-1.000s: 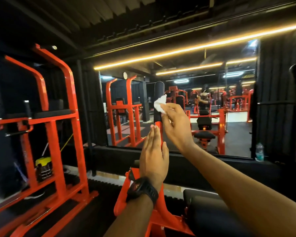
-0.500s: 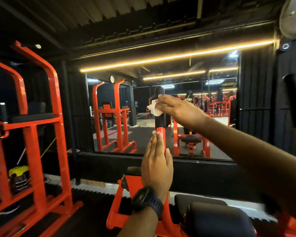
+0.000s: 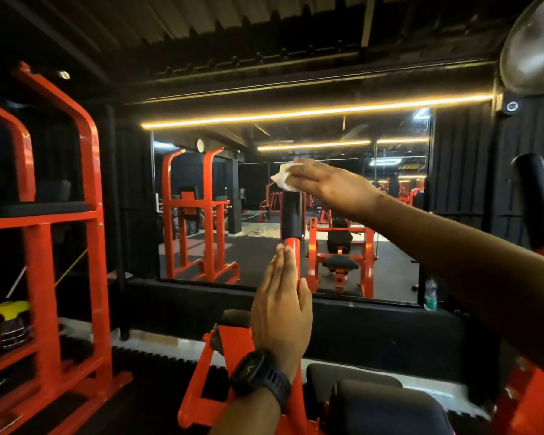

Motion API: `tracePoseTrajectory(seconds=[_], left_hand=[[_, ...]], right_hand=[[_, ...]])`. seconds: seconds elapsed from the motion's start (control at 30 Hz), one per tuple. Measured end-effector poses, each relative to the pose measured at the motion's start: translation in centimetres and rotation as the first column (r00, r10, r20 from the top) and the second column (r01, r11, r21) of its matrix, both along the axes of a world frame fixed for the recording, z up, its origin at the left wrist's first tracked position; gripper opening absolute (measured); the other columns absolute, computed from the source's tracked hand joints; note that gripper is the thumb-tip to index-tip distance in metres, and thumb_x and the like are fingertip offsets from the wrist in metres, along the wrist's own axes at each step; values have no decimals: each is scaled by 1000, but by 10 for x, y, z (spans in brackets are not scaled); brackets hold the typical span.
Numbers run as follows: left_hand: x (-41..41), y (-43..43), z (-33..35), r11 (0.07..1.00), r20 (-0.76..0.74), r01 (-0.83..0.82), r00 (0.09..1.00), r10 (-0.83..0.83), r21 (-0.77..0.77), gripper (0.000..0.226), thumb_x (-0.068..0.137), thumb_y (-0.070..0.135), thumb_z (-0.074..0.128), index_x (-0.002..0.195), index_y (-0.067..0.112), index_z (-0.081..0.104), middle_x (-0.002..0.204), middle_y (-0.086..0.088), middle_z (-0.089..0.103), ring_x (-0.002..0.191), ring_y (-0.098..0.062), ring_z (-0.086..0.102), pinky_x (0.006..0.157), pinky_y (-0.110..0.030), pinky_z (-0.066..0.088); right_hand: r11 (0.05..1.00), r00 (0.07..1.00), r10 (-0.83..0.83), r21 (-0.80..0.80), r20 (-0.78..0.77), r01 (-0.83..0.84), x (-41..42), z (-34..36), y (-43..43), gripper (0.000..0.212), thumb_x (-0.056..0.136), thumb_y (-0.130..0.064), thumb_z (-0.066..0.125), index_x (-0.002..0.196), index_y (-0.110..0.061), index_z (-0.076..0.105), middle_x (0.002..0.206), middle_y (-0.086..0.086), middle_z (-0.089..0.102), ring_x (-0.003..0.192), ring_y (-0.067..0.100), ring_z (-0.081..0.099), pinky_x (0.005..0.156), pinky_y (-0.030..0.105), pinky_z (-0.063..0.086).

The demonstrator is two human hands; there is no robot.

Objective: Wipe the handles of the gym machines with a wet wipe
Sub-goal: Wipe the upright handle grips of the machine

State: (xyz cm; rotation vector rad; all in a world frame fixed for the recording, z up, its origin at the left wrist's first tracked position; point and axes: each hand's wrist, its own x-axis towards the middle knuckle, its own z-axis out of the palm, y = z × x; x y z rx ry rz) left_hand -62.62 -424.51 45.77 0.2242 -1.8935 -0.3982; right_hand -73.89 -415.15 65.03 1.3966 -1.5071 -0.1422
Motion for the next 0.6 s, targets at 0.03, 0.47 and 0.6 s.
tracePoseTrajectory(seconds=[0.03,0.47,0.6], left_hand=[[0,1,0,1000,1,-7,1000,7,2,62,104,27,50,150,26,10,156,11,14,141,-5,15,114,-29,26],[-4,0,-1,998,-35,-57,998,56,-22,63,97,23,63,152,17,34,154,-2,42,138,-11,38,103,-34,48],[-3,1,-2,998,-14,-59,998,59,-19,66,99,26,59,153,21,21,157,0,37,141,-13,37,106,-36,47]], right_hand=[[999,999,-6,-34,32,7,-2,-4,-4,57,90,-8,55,146,-11,46,153,16,40,140,35,39,111,47,41],[786,660,483,-617,575,-38,29,-68,-42,39,98,-1,53,136,-9,57,146,13,51,131,29,53,105,44,49],[674,456,639,-737,620,58,37,-53,-52,37,103,-4,45,137,-12,56,119,4,65,101,13,65,87,35,59]])
